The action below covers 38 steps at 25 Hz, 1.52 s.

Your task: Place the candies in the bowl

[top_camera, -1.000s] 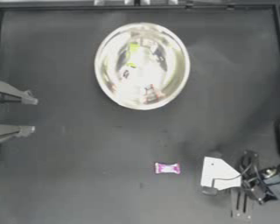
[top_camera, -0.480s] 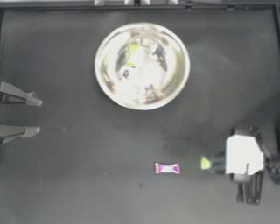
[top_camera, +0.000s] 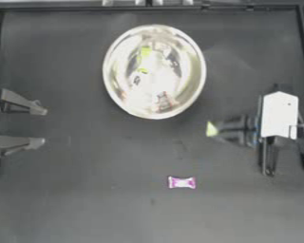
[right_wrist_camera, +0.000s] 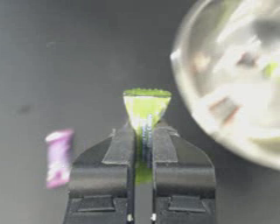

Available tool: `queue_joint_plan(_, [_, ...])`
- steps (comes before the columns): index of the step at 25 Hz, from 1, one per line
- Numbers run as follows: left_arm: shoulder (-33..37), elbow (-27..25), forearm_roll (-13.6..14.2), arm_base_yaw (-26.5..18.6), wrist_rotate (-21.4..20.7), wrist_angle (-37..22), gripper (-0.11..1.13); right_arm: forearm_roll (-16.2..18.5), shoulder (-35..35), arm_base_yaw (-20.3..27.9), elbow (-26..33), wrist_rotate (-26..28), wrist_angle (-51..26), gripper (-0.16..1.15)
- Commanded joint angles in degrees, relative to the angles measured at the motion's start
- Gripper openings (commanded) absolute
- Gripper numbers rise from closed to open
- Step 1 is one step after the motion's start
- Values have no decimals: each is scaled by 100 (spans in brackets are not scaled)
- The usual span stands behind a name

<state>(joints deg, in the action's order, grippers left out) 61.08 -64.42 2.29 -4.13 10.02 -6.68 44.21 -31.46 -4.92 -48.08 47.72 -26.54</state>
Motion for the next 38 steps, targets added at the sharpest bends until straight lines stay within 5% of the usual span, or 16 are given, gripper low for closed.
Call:
queue_joint_plan(1, [-185, 167, 0, -9, -9, 62, 93, -70, 35, 668, 211, -422, 492, 28])
queue_joint_plan(12, [-255, 149, 9, -79, -18, 79, 93, 105, 1169, 2558, 598, -765, 2347, 27])
queue_joint_plan(24, [-255, 141, 0, -141, -26, 88, 93, 220, 3041, 2971, 1521, -756, 2918, 31])
queue_joint_plan(28, [-272, 149, 0, -176, -35, 88, 93, 220, 3296, 2997, 1705, -756, 2900, 52])
queue_joint_plan(33, [-343, 158, 0, -176, -35, 88, 93, 149, 3331, 3050, 1775, -729, 2909, 107])
queue_joint_plan(38, [-352, 158, 0, -185, -44, 88, 93, 105, 3217, 3050, 1758, -729, 2953, 98])
